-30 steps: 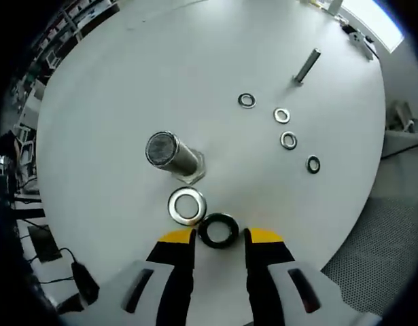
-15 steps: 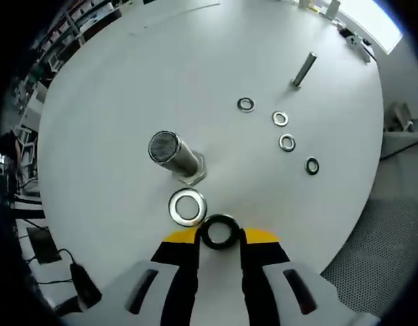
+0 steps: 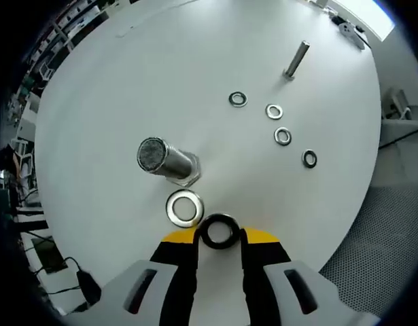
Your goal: Place the washer onto the threaded stud by aligning its center hole with the stud, sliding it down to the base, and recovering from edge contact or off-axis alignment until the washer reaches the visible bottom stop.
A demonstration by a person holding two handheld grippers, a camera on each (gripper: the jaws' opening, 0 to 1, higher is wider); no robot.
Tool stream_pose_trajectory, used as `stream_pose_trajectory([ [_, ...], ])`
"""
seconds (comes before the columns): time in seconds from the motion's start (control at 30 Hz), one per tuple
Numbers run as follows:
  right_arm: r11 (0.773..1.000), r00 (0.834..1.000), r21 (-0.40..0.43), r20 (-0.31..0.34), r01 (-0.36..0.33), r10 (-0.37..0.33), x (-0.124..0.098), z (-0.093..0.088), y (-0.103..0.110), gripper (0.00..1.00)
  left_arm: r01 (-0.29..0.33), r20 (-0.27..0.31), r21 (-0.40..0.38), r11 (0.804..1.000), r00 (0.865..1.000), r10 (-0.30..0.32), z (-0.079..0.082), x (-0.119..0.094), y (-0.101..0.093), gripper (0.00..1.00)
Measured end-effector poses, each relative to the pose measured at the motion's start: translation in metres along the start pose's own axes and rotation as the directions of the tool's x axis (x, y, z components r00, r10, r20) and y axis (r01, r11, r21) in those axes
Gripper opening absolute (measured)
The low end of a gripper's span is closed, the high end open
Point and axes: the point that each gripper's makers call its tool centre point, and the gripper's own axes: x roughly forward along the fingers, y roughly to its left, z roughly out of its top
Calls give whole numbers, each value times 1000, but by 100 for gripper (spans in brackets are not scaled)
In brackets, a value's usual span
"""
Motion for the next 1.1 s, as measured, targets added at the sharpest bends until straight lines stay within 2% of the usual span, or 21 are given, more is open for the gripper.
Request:
stream_pose_trajectory([
  [0.43,1000,1000,0,-4,2,-2,0,-1,-1,30,-15,75,-38,999,997,18,1,-1,1,19],
  [1.1,1000,1000,3,-7,10,-10,0,-1,-3,30,-8,92,-6,1000,996,8,2,-2,-5,19],
])
